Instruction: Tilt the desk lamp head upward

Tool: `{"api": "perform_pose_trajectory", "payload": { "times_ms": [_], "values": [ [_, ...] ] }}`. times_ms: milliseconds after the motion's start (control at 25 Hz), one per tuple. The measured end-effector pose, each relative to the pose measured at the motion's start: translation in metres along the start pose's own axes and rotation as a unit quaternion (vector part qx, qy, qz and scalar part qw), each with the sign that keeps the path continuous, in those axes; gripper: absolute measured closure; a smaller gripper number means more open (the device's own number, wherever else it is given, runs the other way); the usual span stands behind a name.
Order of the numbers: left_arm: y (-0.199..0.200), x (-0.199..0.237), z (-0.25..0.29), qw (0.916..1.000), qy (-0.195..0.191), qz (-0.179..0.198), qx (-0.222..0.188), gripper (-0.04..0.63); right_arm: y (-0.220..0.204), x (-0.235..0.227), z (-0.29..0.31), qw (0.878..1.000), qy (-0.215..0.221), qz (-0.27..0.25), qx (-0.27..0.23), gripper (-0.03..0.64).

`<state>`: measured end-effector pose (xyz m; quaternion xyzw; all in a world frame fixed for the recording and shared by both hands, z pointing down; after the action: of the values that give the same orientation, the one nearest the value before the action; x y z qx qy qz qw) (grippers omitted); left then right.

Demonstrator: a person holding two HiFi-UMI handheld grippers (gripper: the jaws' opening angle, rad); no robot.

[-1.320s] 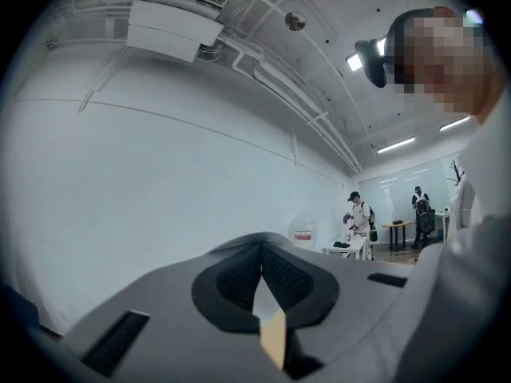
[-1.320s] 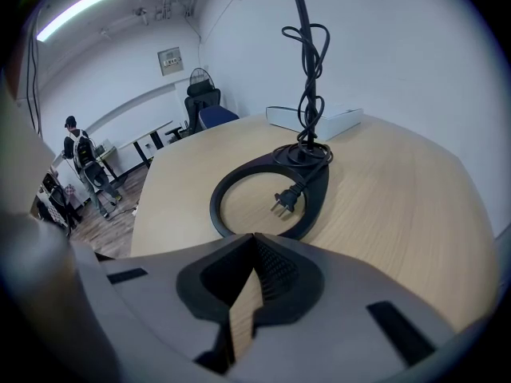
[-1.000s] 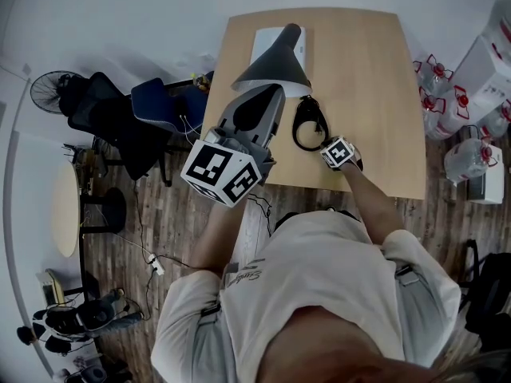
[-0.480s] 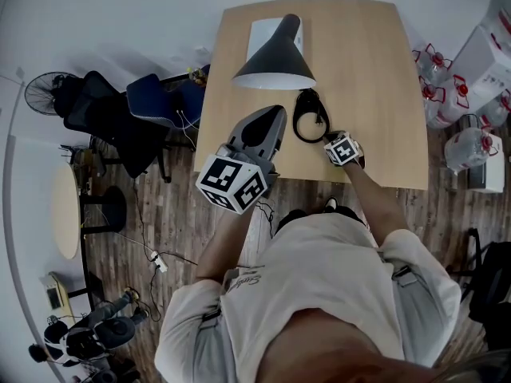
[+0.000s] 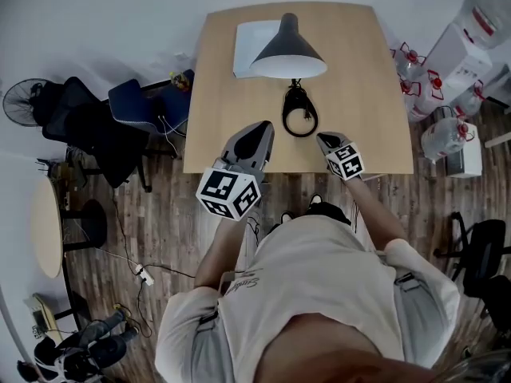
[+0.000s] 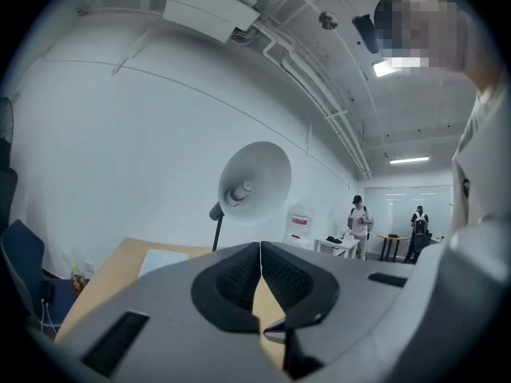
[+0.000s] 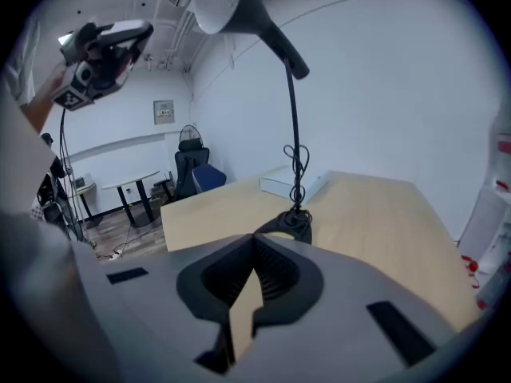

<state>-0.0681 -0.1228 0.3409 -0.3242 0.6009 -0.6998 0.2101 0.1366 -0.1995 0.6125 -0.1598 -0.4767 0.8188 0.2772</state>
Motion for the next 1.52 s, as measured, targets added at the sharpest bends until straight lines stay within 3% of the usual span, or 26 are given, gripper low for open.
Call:
{"api": "perform_pose_trajectory", "payload": {
  "times_ms": [200, 400, 760, 1080, 1280, 1520],
  "values": [
    [-0.024, -0.006, -0.015, 0.9999, -0.014, 0.005, 0.004, 0.579, 0.039, 0.026, -0.053, 0.997, -0.004, -0.042, -0.061, 0.621],
    [-0.035, -0.005, -0.029, 0.9991, -0.038, -0.011, 0.016, 0.578, 0.085, 0.058, -0.100, 0.992, -0.009, -0.031, -0.124, 0.623],
    [-0.033, -0.009, -0.039, 0.9984, -0.049, 0.026, 0.013, 0.578, 0.139, 0.089, -0.168, 0.976, -0.045, -0.049, -0.208, 0.621],
    [-0.021, -0.014, -0.051, 0.9973, -0.048, 0.056, 0.000, 0.578, 0.156, 0.093, -0.190, 0.968, -0.056, -0.044, -0.240, 0.621],
    [-0.020, -0.008, -0.054, 0.9979, -0.045, 0.044, -0.010, 0.578, 0.171, 0.099, -0.198, 0.959, -0.060, -0.051, -0.271, 0.621],
    [-0.015, -0.009, -0.057, 0.9976, -0.041, 0.054, -0.016, 0.578, 0.175, 0.098, -0.201, 0.957, -0.058, -0.053, -0.278, 0.621]
  ]
}}
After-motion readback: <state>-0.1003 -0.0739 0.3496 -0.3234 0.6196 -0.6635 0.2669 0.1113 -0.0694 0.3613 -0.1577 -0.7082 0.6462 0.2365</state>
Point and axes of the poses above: the fingertips, and each gripper's own axes: z forward along the fingers, x to its left, y out of its top, the point moved 7 cm from there along -z, backward along the fingers, and after that the axes turned 9 degrees about -y, right-handed, at the moved point
